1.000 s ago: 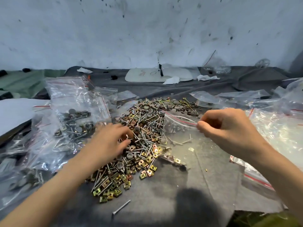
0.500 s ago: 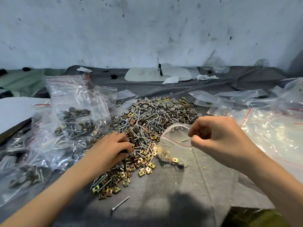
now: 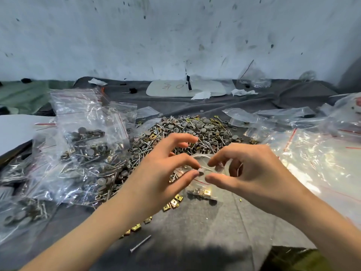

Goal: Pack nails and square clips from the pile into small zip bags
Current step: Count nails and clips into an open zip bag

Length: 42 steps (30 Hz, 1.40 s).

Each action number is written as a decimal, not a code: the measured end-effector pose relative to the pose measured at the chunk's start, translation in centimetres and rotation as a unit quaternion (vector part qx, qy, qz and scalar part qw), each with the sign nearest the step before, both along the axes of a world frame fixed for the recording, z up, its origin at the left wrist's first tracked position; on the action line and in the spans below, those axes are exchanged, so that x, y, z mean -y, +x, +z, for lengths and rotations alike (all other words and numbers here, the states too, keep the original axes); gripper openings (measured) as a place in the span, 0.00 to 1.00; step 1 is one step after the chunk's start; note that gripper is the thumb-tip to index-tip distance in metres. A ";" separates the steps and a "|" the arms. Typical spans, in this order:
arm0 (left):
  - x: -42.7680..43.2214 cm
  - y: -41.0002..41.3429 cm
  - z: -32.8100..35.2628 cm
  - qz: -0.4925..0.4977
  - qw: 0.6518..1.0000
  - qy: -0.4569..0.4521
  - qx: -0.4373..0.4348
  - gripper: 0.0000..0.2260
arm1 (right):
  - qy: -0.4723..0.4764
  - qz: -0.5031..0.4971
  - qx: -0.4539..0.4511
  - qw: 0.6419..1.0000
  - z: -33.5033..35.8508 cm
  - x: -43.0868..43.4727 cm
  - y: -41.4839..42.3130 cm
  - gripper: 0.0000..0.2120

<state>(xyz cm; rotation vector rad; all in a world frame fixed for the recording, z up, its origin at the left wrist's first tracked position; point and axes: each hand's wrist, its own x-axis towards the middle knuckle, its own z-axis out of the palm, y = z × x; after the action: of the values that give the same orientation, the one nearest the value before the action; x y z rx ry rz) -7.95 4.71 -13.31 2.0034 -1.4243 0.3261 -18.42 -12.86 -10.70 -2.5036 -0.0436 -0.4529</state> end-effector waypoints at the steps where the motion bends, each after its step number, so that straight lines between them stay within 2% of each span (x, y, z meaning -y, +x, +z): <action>1: 0.0 0.1 -0.2 0.012 1.000 0.003 -0.002 0.10 | 0.001 -0.002 -0.004 1.000 0.0 0.0 0.0 0.15; 5: -0.6 0.8 0.0 0.036 0.999 -0.038 -0.008 0.13 | 0.016 -0.011 0.003 1.000 -0.2 0.4 -0.1 0.12; 8: -1.8 2.6 0.1 0.111 0.991 -0.075 -0.008 0.06 | 0.038 -0.014 0.012 0.999 -0.3 0.5 -0.2 0.11; 9: -2.4 3.6 0.0 0.148 0.988 -0.048 -0.006 0.04 | 0.045 -0.015 0.015 0.999 -0.4 0.6 -0.2 0.11; 13: -4.1 6.9 -2.3 0.228 0.949 0.208 -0.058 0.09 | 0.063 -0.020 0.017 0.998 -0.5 0.6 -0.1 0.15; 14: -4.3 7.1 -3.1 0.230 0.939 0.244 -0.069 0.10 | 0.065 -0.022 0.018 0.997 -0.5 0.6 -0.1 0.16; 16: -4.4 7.1 -4.3 0.240 0.933 0.260 -0.058 0.11 | 0.067 -0.025 0.021 0.997 -0.6 0.7 0.0 0.16; 19: -4.4 7.2 -5.3 0.235 0.945 0.226 -0.005 0.12 | 0.067 -0.032 0.023 0.997 -0.7 0.8 0.1 0.13; 23: -3.9 7.2 -5.3 0.206 0.948 0.231 0.069 0.06 | 0.069 -0.041 0.024 0.997 -0.8 0.9 0.3 0.10; 27: -3.6 7.2 -5.5 0.192 0.955 0.213 0.082 0.05 | 0.080 -0.045 0.020 0.996 -0.9 1.1 0.5 0.09; 29: -3.2 7.0 -5.2 0.190 0.971 0.147 0.023 0.05 | 0.085 -0.045 0.019 0.995 -0.9 1.2 0.5 0.09; 31: -2.4 6.1 -3.5 0.169 0.983 0.038 -0.053 0.06 | 0.088 -0.045 0.018 0.995 -0.9 1.2 0.5 0.08; 33: -1.4 4.5 -1.3 0.116 0.989 -0.064 -0.059 0.07 | 0.091 -0.040 0.017 0.995 -0.9 1.0 0.6 0.08; 35: -0.7 2.8 0.6 0.044 0.992 -0.109 -0.047 0.06 | 0.093 -0.032 0.018 0.995 -0.8 0.6 0.6 0.07; 38: 0.5 1.3 1.5 -0.013 0.995 -0.099 -0.015 0.07 | 0.091 -0.025 0.022 0.995 -0.7 0.2 0.7 0.05; 42: 1.3 1.0 0.8 -0.011 0.997 -0.074 0.035 0.08 | 0.083 -0.027 0.025 0.996 -0.5 0.3 0.6 0.05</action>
<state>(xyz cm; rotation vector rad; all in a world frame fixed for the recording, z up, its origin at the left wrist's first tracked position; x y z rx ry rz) -6.99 3.41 -12.47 1.8720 -1.4200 0.4820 -17.82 -13.12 -11.18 -2.3345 0.0412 -0.5205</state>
